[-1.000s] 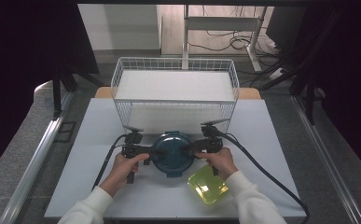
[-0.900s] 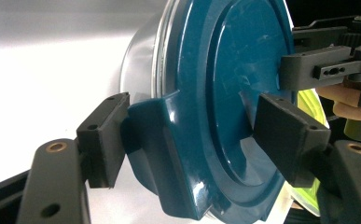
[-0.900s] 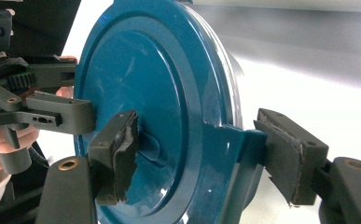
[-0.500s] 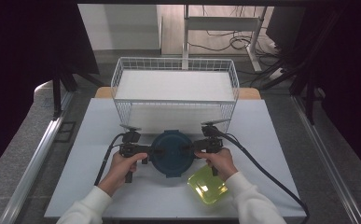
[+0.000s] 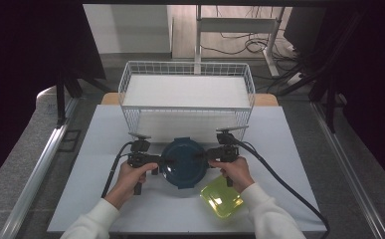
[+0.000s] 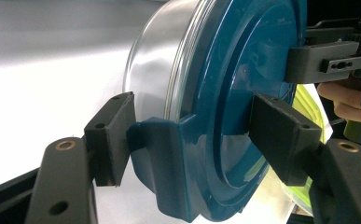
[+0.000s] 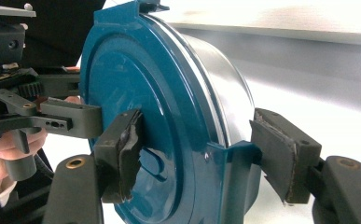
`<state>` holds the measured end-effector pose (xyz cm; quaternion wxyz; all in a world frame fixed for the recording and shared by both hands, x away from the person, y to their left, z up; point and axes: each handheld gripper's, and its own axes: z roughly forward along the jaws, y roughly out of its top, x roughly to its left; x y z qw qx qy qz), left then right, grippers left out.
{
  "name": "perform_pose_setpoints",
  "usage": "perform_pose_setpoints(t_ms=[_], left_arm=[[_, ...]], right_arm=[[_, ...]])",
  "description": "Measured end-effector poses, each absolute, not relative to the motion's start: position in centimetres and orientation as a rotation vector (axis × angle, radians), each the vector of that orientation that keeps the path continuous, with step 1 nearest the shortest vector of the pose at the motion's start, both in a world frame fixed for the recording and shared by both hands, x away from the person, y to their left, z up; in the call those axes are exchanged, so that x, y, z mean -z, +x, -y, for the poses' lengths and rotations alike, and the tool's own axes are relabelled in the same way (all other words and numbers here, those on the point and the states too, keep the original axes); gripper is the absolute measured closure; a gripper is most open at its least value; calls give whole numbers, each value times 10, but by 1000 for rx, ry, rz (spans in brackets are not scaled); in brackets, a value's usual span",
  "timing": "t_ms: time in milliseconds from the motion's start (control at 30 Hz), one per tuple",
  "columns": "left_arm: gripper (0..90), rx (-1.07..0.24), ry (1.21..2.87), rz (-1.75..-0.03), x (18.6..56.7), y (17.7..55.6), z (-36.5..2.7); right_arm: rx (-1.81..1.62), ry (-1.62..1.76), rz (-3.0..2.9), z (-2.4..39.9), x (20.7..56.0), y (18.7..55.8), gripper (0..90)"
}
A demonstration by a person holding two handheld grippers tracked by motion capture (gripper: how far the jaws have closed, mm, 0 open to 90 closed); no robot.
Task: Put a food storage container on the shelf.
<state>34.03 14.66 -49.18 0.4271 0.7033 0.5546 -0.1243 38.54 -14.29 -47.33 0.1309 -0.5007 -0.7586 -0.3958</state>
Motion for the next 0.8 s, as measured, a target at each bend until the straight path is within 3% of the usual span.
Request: perform_pose_setpoints(t_ms=[800], left_arm=[[332,284,1741,-1359,473,339,-146]], right_arm=[[1210,-1434,2207,146,458,381,356]])
